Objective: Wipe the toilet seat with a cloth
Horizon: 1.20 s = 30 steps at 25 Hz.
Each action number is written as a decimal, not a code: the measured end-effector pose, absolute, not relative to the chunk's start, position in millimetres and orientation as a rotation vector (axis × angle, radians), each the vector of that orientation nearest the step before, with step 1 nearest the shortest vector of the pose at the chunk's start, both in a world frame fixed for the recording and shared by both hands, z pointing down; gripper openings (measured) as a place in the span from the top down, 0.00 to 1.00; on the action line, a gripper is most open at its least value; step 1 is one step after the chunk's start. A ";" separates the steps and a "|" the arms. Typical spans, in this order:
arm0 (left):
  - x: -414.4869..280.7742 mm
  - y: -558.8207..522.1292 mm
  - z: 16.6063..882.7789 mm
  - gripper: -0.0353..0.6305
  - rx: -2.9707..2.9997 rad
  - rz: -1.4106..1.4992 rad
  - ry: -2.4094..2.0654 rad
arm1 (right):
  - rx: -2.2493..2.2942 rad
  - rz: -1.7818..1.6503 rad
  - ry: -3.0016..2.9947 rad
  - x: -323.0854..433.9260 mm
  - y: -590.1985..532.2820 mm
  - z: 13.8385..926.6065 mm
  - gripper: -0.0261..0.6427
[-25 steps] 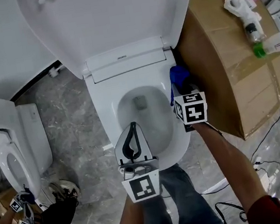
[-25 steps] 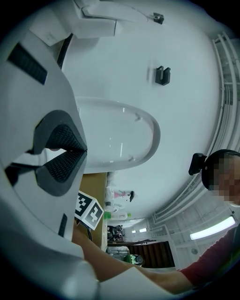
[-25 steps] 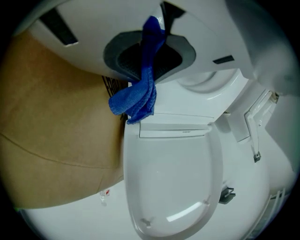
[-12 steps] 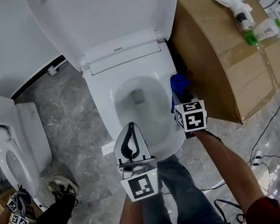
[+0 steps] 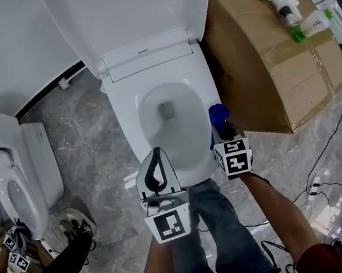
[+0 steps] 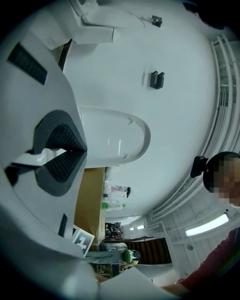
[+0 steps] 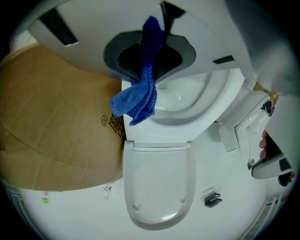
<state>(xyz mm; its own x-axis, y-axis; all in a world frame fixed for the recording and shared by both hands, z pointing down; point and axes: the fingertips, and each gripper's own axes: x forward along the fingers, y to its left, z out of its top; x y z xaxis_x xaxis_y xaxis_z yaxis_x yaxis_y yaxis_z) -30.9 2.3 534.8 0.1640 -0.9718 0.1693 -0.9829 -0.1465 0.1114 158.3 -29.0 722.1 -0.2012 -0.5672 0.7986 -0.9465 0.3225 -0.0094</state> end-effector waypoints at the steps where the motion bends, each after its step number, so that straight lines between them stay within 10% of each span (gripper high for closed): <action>1: -31.0 5.7 534.3 0.92 2.242 0.084 -1.910 | 1.344 0.681 -1.874 158.7 -22.5 722.2 0.88; 30: -81.8 66.6 533.7 0.92 2.159 0.055 -1.985 | 1.270 0.845 -1.855 105.3 111.0 723.4 0.88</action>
<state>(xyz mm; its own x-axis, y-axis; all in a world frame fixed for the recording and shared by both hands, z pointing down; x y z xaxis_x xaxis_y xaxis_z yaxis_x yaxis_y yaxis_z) -81.8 66.6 533.7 0.0934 -0.9815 0.1674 -0.9893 -0.0724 0.1270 105.3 111.0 723.4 -0.2523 -0.4724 0.8445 -0.9473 0.2985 -0.1160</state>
